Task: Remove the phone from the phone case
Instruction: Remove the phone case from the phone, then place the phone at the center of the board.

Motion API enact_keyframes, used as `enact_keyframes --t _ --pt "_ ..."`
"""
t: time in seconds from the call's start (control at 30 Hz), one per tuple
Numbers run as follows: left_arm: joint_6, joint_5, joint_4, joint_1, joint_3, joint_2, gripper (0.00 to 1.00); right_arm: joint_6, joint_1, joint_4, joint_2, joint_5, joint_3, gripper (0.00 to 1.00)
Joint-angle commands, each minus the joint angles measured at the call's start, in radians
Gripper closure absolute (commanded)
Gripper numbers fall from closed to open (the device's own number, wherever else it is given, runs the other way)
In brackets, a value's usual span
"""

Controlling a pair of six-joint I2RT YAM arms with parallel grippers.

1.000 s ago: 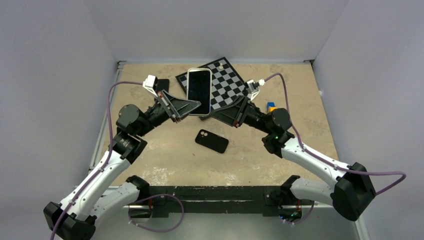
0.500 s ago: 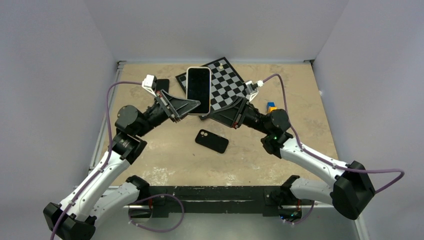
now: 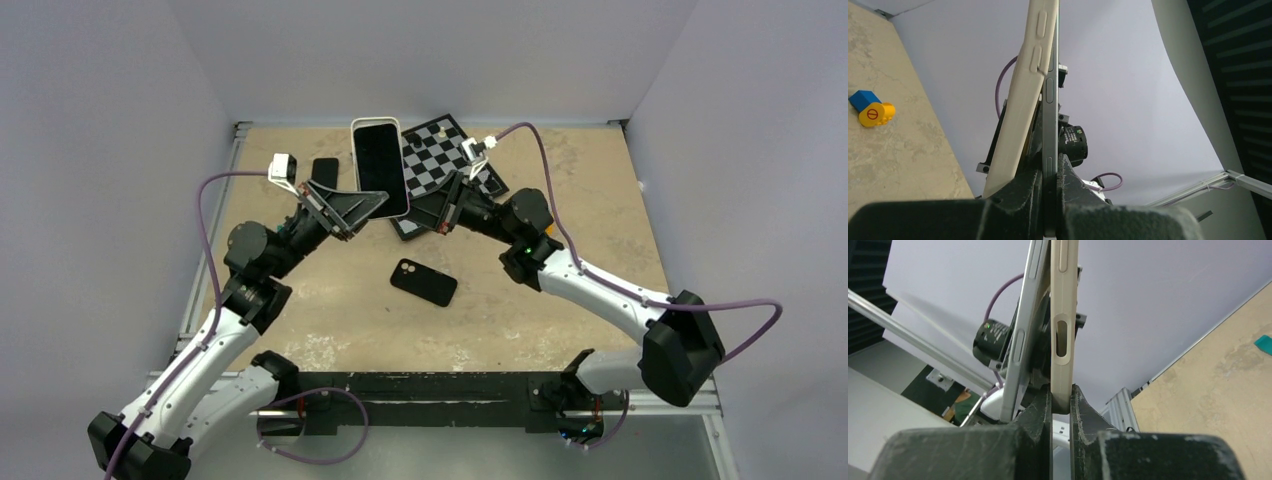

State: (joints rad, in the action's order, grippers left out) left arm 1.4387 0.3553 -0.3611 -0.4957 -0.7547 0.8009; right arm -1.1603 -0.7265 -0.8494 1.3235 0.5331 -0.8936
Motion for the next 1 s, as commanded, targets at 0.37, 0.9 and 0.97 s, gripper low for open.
enact_keyframes --t 0.37,0.9,0.97 --pt "-0.278 0.059 0.349 -0.027 0.033 -0.175 1.00 0.227 0.262 0.549 0.000 -0.177 -0.262 1.00" --pt "-1.231 -0.396 0.960 0.423 -0.500 0.554 1.00 0.604 0.261 1.214 -0.666 -0.223 0.189 1.00" --pt "-1.221 -0.337 0.960 0.488 -0.556 0.641 1.00 0.600 0.260 1.236 -0.701 -0.192 0.192 1.00"
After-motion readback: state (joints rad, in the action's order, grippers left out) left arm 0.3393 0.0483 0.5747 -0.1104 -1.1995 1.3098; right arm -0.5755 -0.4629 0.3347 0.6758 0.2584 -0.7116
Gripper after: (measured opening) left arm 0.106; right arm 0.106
